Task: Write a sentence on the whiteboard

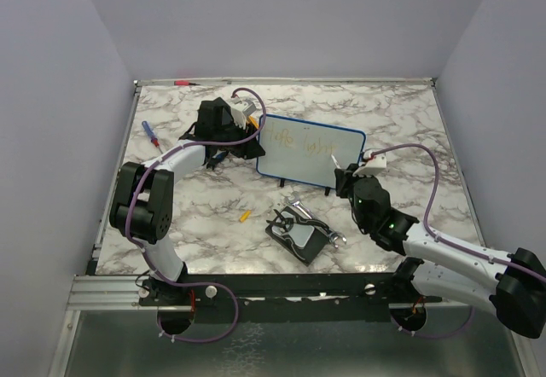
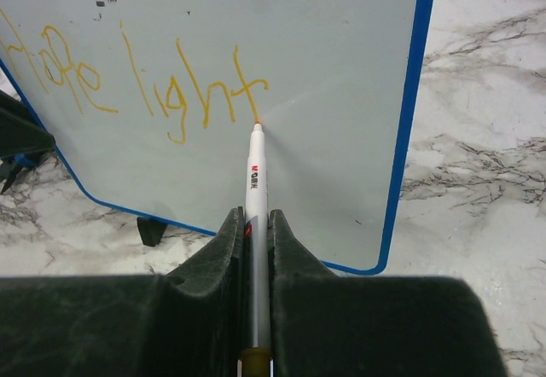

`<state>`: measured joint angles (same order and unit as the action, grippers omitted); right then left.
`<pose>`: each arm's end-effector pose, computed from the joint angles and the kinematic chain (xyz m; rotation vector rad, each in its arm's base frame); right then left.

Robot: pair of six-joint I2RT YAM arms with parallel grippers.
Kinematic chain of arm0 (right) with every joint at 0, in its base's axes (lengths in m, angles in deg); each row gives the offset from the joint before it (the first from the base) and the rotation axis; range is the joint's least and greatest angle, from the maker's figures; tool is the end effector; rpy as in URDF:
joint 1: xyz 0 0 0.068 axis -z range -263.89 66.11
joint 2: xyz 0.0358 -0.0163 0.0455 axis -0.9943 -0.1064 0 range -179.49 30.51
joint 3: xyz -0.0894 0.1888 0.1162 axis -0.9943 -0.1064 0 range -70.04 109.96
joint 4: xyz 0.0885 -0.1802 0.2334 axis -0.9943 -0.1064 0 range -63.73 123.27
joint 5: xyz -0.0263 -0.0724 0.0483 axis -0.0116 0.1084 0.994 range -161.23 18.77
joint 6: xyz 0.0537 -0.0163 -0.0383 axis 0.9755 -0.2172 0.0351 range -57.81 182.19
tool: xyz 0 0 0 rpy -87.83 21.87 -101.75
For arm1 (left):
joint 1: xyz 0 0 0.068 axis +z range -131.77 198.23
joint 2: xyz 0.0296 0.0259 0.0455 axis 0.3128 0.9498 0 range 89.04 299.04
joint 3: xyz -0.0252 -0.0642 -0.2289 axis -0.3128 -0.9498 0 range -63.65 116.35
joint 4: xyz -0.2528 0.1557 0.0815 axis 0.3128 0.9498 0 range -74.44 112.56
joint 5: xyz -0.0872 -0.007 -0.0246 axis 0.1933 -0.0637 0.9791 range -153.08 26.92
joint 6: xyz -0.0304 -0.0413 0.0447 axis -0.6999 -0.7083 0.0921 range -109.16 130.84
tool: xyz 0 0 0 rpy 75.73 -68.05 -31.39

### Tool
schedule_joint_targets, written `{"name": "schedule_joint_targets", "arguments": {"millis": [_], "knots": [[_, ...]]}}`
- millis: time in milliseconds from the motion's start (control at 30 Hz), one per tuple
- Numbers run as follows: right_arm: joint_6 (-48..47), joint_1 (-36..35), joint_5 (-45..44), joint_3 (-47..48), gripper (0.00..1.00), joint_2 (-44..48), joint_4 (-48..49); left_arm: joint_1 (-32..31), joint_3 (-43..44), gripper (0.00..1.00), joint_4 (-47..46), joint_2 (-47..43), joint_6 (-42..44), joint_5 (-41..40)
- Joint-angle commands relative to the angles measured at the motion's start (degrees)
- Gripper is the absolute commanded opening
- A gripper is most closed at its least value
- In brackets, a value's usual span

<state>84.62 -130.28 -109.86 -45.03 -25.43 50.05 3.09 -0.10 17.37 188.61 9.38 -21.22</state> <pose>0.2233 0.1850 0.1750 0.1018 1.7673 0.2581 0.3976 -0.1455 0.1446 0.6596 2.0987 -0.9711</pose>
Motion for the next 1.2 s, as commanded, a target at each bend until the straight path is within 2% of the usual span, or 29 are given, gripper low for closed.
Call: {"name": "schedule_joint_targets", "arguments": {"millis": [0, 433, 567, 700, 1167], "knots": [[1.5, 0.2, -2.7, -0.7, 0.0, 0.1, -3.7, -0.5, 0.6, 0.37, -0.2, -0.9, 0.6, -0.2], [-0.5, 0.2, -3.9, 0.1, 0.0, 2.4, -3.6, -0.5, 0.6, 0.37, -0.1, -0.8, 0.6, -0.2], [-2.2, 0.2, -0.8, -1.0, 0.0, 6.0, -1.9, -0.5, 0.6, 0.37, -0.1, -0.9, 0.6, -0.3], [-2.7, 0.2, -1.6, -1.2, 0.0, 9.7, -3.0, -0.5, 0.6, 0.37, -0.1, -1.0, 0.6, -0.3], [-5.1, 0.2, -7.0, 0.3, 0.0, 6.2, -1.4, -0.6, 0.5, 0.37, -0.2, -0.9, 0.6, -0.3]]}}
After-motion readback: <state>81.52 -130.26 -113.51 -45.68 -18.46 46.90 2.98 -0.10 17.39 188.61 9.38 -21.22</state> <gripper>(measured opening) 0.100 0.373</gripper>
